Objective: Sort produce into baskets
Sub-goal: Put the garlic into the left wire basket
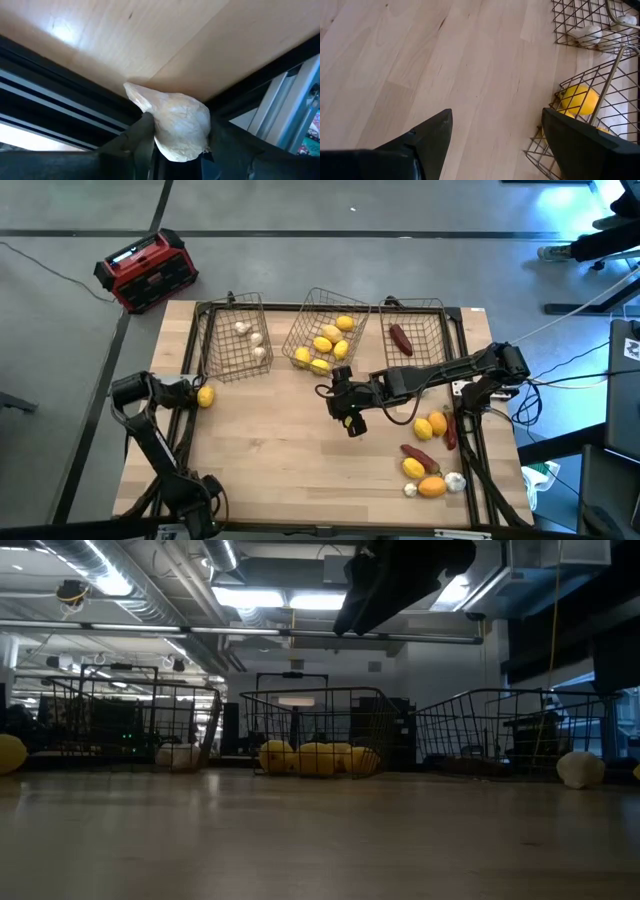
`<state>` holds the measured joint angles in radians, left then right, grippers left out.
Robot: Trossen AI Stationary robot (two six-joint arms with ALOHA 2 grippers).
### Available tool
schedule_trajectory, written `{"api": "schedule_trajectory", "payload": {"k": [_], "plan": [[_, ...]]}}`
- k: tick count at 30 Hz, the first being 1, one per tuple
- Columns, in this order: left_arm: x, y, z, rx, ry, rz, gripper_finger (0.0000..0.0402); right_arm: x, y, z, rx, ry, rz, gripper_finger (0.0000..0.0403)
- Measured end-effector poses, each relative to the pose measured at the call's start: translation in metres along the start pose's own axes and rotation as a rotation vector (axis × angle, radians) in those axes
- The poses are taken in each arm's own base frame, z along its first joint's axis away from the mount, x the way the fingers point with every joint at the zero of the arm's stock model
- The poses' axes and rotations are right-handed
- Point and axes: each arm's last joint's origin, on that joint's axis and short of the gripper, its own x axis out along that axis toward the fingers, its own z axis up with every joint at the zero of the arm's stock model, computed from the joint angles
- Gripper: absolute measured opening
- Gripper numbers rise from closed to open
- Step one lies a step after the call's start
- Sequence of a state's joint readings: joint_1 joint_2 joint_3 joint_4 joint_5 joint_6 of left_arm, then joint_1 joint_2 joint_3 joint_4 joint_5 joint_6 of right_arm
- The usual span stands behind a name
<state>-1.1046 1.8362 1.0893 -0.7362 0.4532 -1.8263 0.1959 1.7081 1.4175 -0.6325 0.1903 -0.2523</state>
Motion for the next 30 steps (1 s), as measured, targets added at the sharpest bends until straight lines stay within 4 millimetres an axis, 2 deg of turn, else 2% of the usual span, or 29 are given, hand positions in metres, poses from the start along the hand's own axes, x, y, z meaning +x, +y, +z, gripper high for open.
{"api": "schedule_trajectory", "payload": {"k": [6,13,19,22,30], "plan": [[-0.002,-0.001,0.005,0.007,-0.023,-0.006,0.0154,0.000,0.000,0.000,0.000,-0.001,0.000,0.0303],[-0.017,-0.005,0.029,0.044,-0.082,-0.049,0.0153,0.000,0.000,0.000,0.001,-0.003,-0.001,0.0303],[-0.040,-0.005,0.049,0.102,-0.238,-0.119,0.0153,0.000,0.000,0.000,0.007,-0.003,-0.001,0.0303],[-0.055,-0.001,0.057,0.105,-0.313,-0.142,0.0153,0.003,0.001,0.001,0.079,-0.009,0.020,0.0303],[-0.100,0.013,0.072,0.140,-0.545,-0.224,0.0152,0.033,0.012,-0.004,0.243,0.061,0.136,0.0303]]}}
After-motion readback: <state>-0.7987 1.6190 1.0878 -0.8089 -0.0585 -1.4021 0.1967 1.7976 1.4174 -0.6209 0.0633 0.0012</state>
